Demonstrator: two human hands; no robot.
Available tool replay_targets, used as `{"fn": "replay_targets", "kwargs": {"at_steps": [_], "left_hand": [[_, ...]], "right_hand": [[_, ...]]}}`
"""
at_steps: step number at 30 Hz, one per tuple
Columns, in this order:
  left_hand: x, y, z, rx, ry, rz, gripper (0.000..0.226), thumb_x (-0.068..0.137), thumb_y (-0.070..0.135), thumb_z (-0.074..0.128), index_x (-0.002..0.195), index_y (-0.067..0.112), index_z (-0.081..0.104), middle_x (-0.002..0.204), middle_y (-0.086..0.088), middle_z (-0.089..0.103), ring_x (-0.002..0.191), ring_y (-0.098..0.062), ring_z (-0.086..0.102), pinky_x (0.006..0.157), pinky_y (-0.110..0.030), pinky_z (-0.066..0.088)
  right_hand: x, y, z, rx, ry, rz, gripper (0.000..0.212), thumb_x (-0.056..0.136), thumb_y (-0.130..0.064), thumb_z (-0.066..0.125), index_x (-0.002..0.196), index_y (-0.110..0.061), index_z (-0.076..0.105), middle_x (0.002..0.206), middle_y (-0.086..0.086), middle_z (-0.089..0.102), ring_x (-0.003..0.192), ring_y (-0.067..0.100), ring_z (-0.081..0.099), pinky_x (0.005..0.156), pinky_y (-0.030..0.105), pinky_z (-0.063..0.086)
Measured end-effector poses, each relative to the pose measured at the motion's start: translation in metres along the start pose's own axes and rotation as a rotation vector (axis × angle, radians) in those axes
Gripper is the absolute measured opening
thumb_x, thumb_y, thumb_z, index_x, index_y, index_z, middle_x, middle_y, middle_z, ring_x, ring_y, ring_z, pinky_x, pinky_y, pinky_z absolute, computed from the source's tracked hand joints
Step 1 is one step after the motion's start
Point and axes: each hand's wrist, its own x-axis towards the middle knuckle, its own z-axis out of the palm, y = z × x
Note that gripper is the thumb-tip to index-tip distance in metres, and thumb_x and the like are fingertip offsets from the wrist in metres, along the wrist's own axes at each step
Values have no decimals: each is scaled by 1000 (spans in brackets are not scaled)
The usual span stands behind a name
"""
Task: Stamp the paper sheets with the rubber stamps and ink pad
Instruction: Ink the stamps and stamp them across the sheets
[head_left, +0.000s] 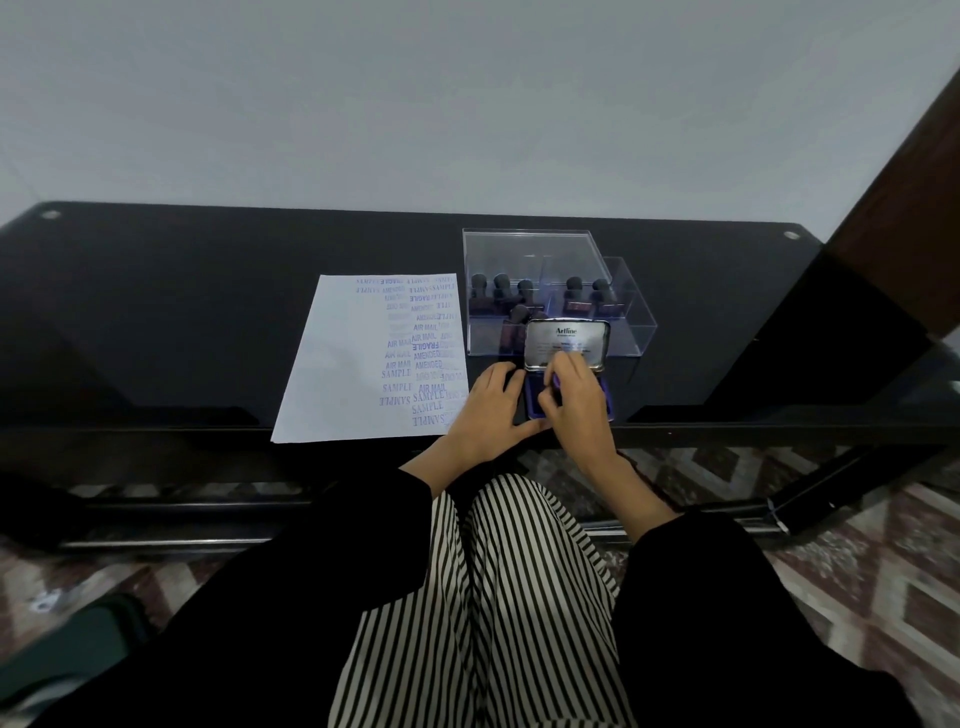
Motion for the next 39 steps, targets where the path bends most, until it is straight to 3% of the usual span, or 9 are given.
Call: {"fn": "replay_targets", "kwargs": {"at_steps": [8, 15, 19, 22, 28, 34, 37, 39], "left_hand": [[0, 1, -3, -3, -19, 6, 79, 87, 52, 52, 144, 3, 25, 148, -14, 24, 138, -27, 20, 116, -33, 14], [14, -1, -40, -63, -239, 11, 87, 79, 44, 68, 142, 1, 26, 138, -15, 33, 129, -27, 31, 109, -33, 28], [10, -25, -75, -228, -114, 39, 79, 79, 38, 71, 141, 8, 33, 136, -10, 42, 125, -20, 40, 103, -25, 30], [6, -54, -101, -344, 44, -22, 67, 77, 36, 73, 133, 12, 45, 131, -6, 50, 119, -17, 48, 102, -30, 39], [4, -119, -134, -338, 334, -219, 36, 93, 26, 54, 124, 7, 53, 125, -8, 55, 114, -20, 54, 95, -25, 41], [9, -186, -141, -153, 293, -300, 34, 96, 19, 46, 128, 6, 49, 130, -8, 49, 120, -21, 47, 96, -23, 34], [18, -214, -135, -88, 234, -314, 37, 97, 18, 44, 131, 7, 46, 138, -7, 44, 130, -21, 39, 104, -26, 31], [26, -226, -130, -40, 188, -324, 41, 98, 20, 43, 137, 8, 41, 146, -7, 38, 137, -21, 31, 110, -28, 26]], "right_hand": [[30, -3, -9, 18, -154, 57, 22, 80, 5, 54, 75, -11, 39, 79, 11, 49, 72, 24, 45, 63, 38, 39], [33, -3, -15, -34, -249, 62, 19, 82, 4, 53, 79, -11, 41, 84, 10, 49, 77, 26, 49, 65, 37, 40], [47, -19, -20, 78, -205, 58, 18, 81, 5, 52, 78, -10, 42, 78, 5, 49, 73, 20, 45, 62, 30, 32], [69, -44, -17, 165, -145, 51, 18, 80, 7, 51, 77, -9, 43, 74, 9, 50, 68, 21, 45, 61, 31, 34], [121, -95, 18, 283, -151, -32, 18, 84, 9, 47, 79, -8, 43, 81, 9, 52, 74, 19, 45, 57, 14, 33], [171, -121, 74, 304, -228, -54, 15, 87, 4, 51, 83, -8, 44, 85, 7, 53, 78, 20, 47, 57, 12, 34], [193, -129, 102, 288, -268, -40, 14, 88, 1, 55, 85, -8, 45, 86, 6, 52, 78, 18, 48, 57, 2, 36], [204, -132, 120, 274, -308, -26, 13, 89, -1, 56, 87, -9, 45, 88, 5, 52, 79, 16, 49, 61, 6, 36]]}}
